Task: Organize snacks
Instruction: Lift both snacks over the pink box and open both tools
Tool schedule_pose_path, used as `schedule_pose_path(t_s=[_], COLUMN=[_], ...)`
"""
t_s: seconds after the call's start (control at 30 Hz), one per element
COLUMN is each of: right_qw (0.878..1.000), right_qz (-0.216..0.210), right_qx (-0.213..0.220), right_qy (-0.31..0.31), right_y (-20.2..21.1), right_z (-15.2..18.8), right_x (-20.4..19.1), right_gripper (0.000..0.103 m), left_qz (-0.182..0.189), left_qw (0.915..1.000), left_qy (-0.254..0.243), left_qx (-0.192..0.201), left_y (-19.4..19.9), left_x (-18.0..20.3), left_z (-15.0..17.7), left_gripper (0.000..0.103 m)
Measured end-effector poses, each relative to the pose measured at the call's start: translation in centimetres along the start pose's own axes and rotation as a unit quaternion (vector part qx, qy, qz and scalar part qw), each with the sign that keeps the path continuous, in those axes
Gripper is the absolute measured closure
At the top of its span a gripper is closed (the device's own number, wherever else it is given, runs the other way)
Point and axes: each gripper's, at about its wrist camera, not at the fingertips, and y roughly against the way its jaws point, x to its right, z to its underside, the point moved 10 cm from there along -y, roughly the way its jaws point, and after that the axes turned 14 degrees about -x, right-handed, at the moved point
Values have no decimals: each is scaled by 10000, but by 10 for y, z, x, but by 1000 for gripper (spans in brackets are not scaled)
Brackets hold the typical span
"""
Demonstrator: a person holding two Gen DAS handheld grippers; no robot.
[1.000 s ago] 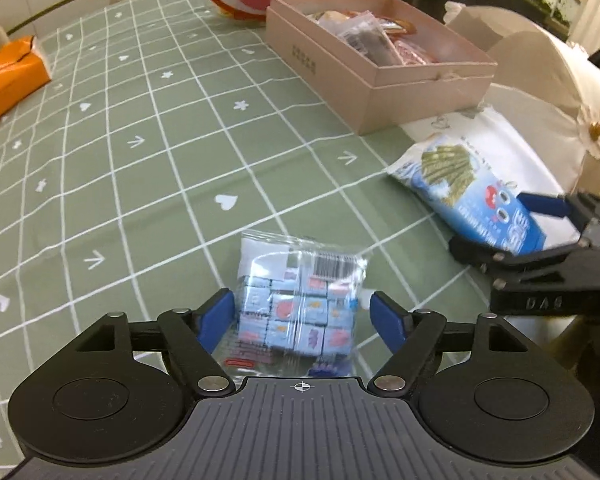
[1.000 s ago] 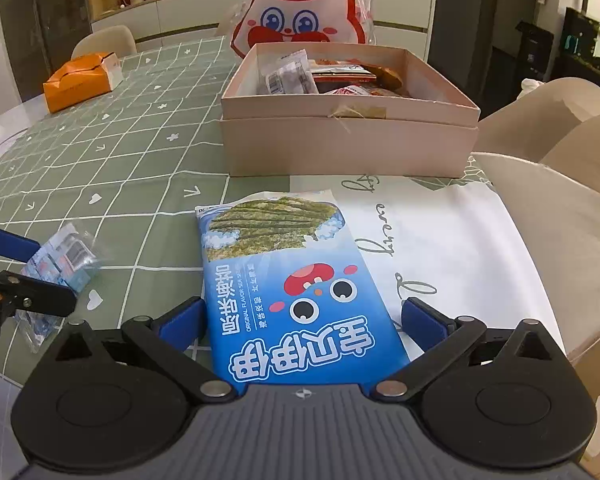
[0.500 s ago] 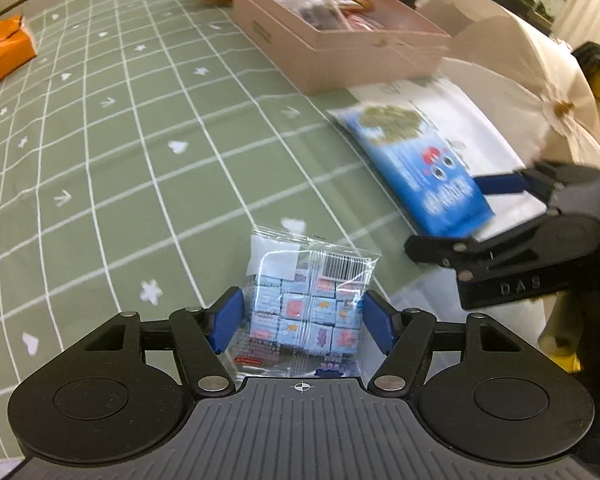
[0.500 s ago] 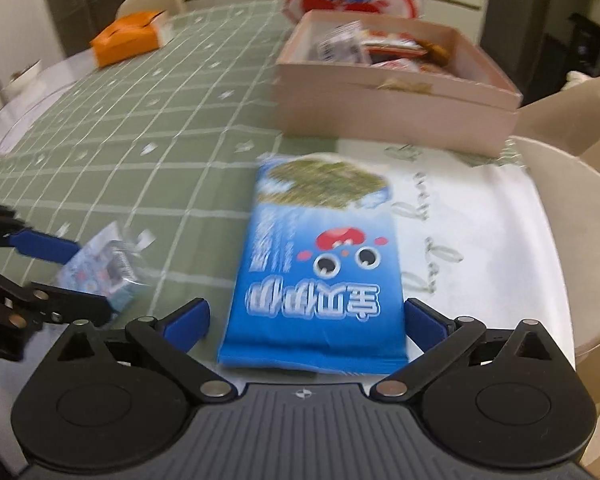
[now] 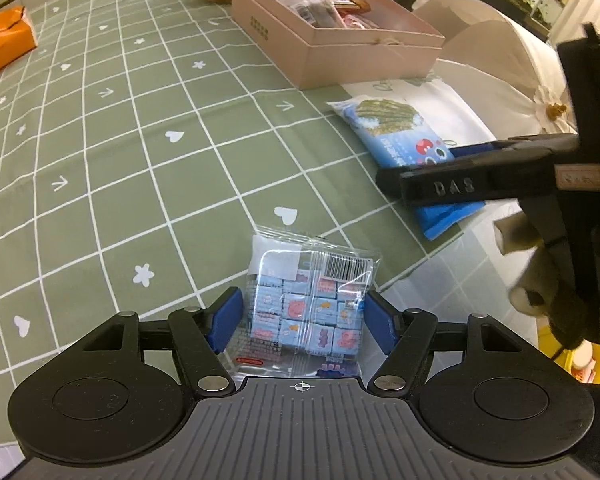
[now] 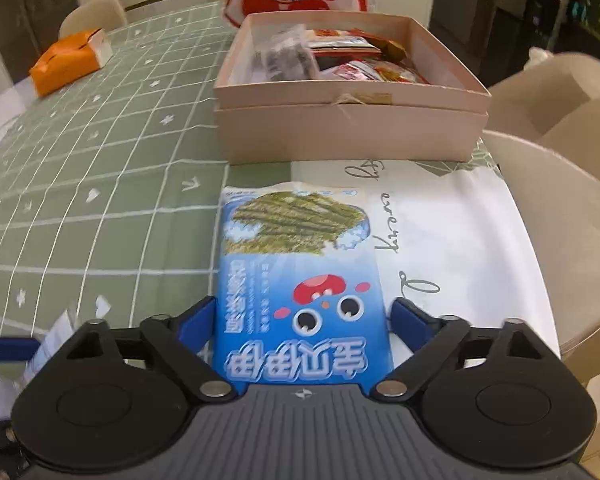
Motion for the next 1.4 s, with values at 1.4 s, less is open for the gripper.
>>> schedule_pose_path(t_s=[1.4], right_qw=[9924], right_qz=[-761], right_qx=[930], right_qy=[272], right_y=[68], right_z=[-222], right_x=[123], right_gripper=[19], left_qz=[377], left_qw=[9830], left_qy=[831], left_qx=[1591], left_y=[0], left_x=[14], left_z=[-280], left_gripper=[37])
